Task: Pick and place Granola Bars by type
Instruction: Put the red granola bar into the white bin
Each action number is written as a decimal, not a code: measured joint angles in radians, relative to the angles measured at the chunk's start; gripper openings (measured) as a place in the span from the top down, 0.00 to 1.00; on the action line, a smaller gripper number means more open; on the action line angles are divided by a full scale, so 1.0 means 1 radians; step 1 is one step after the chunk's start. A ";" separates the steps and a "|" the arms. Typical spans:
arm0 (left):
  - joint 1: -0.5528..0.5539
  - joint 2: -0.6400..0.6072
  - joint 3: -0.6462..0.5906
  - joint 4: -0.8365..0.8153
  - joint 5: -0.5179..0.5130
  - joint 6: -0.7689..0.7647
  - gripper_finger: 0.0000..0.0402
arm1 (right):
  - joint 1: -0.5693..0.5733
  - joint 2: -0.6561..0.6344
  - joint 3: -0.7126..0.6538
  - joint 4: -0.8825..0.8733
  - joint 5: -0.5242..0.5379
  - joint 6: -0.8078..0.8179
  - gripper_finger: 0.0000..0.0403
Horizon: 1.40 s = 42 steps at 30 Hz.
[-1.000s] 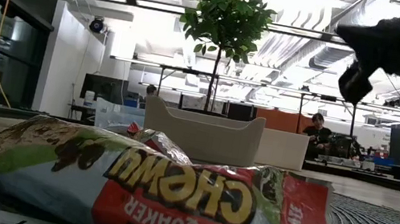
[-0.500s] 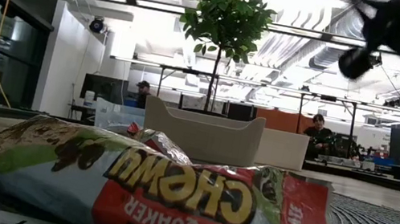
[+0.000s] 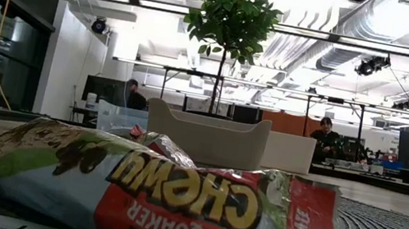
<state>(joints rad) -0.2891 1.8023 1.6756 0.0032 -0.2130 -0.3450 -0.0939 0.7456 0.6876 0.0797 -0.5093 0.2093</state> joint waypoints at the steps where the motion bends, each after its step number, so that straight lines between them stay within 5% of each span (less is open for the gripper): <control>1: 0.005 0.000 0.000 0.001 0.004 0.000 0.83 | 0.010 0.000 0.043 -0.080 0.020 -0.044 1.00; 8: 0.028 0.000 0.000 0.005 0.023 0.015 0.83 | 0.074 -0.001 0.243 -0.371 0.117 -0.166 1.00; 13: 0.051 0.000 0.000 0.056 0.021 0.056 0.83 | 0.109 -0.001 0.269 -0.413 0.160 -0.147 0.91; 27: 0.115 0.000 0.000 0.093 0.063 0.083 0.84 | 0.163 0.020 0.269 -0.234 0.238 -0.162 0.49; 42: 0.133 0.000 0.001 0.129 0.081 0.113 0.84 | 0.162 0.180 0.269 -0.009 0.213 -0.157 0.40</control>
<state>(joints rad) -0.1562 1.8024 1.6764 0.1318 -0.1320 -0.2325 0.0685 0.9258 0.9562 0.0708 -0.2968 0.0519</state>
